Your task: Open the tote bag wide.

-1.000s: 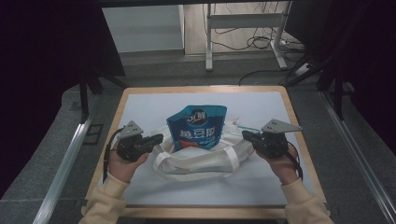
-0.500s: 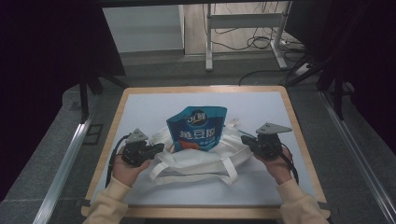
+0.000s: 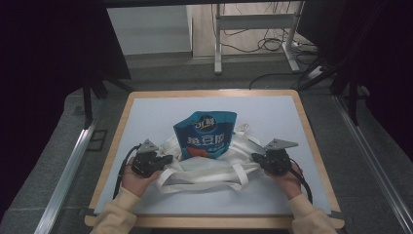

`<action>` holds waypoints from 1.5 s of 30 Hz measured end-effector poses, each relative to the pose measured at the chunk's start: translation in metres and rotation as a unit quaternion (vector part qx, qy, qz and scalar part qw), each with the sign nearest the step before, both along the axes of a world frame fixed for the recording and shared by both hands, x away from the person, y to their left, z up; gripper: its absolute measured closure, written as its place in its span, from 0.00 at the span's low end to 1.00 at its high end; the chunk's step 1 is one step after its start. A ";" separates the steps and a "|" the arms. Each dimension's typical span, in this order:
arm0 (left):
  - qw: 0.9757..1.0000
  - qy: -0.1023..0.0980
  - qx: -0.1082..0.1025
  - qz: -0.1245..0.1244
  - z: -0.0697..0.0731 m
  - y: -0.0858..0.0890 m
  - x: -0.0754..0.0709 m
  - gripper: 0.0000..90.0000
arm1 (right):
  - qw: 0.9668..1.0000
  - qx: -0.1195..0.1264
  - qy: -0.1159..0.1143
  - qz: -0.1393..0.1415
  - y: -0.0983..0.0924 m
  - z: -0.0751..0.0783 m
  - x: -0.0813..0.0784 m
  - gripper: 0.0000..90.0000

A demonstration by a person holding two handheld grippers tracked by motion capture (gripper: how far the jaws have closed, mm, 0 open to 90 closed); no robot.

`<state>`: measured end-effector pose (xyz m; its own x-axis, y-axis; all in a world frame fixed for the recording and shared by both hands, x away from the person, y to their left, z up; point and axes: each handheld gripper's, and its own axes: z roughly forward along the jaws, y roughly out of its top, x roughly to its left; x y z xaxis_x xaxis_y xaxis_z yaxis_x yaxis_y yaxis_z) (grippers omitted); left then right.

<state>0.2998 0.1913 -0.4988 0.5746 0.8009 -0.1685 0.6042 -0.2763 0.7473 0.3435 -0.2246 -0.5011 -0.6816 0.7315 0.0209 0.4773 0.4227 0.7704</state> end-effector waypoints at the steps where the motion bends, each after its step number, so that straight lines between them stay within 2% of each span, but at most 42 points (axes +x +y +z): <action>1: 1.000 0.000 0.001 -0.002 -0.001 0.000 0.000 0.99 | 1.000 -0.002 -0.001 0.000 0.000 -0.001 0.000 0.99; 8: 1.000 0.003 0.000 -0.003 -0.004 0.000 0.001 0.99 | 1.000 -0.003 0.003 0.000 0.000 -0.005 0.001 0.99; 12: 1.000 -0.004 0.001 0.002 -0.003 -0.001 0.001 0.99 | 1.000 0.000 0.000 0.000 0.000 -0.003 0.001 0.99; 15: 1.000 -0.010 -0.001 0.005 0.001 -0.001 0.000 0.99 | 1.000 0.008 -0.006 0.000 0.000 0.002 0.000 0.99; 16: 1.000 -0.019 -0.008 0.006 0.007 -0.001 0.000 0.99 | 1.000 0.019 -0.016 0.001 0.000 0.010 -0.001 0.99; 17: 1.000 -0.019 -0.008 0.006 0.007 -0.001 0.000 0.99 | 1.000 0.019 -0.016 0.001 0.000 0.010 -0.001 0.99; 18: 1.000 -0.023 -0.009 0.005 0.011 -0.001 0.000 0.99 | 0.999 0.029 -0.026 0.005 0.001 0.019 -0.003 0.99; 19: 1.000 -0.029 -0.010 0.006 0.014 -0.001 0.000 0.99 | 0.999 0.029 -0.026 0.005 0.001 0.019 -0.003 0.99; 20: 0.999 -0.032 -0.014 0.008 0.017 -0.001 0.000 0.99 | 0.999 0.035 -0.035 0.011 0.004 0.026 -0.006 0.99; 23: 0.999 -0.037 -0.015 0.009 0.023 -0.001 0.002 0.99 | 0.998 0.040 -0.040 0.020 0.009 0.031 -0.008 0.99; 27: 0.999 -0.033 -0.015 0.012 0.025 -0.001 0.007 0.99 | 0.998 0.043 -0.041 0.035 0.020 0.034 -0.011 0.99; 30: 1.000 -0.023 -0.012 0.015 0.022 -0.004 0.012 0.99 | 0.998 0.037 -0.035 0.048 0.031 0.032 -0.011 0.99; 37: 1.000 -0.013 -0.002 0.017 0.020 -0.010 0.025 0.99 | 0.997 0.026 -0.022 0.064 0.040 0.026 -0.013 0.99; 39: 1.000 -0.007 0.007 0.021 0.019 -0.013 0.030 0.99 | 0.997 0.020 -0.010 0.073 0.042 0.019 -0.017 0.99; 40: 0.999 0.000 0.018 0.028 0.016 -0.017 0.035 0.99 | 0.997 0.016 -0.005 0.076 0.043 0.017 -0.018 0.99; 45: 0.999 0.016 0.018 0.042 0.008 -0.018 0.047 0.99 | 0.996 -0.004 0.015 0.086 0.043 0.002 -0.025 0.99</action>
<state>0.3472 0.1730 -0.4912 0.5006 0.8515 -0.1561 0.6493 -0.2500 0.7182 0.3184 -0.1817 -0.4994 -0.7966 0.6034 0.0365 0.4188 0.5073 0.7532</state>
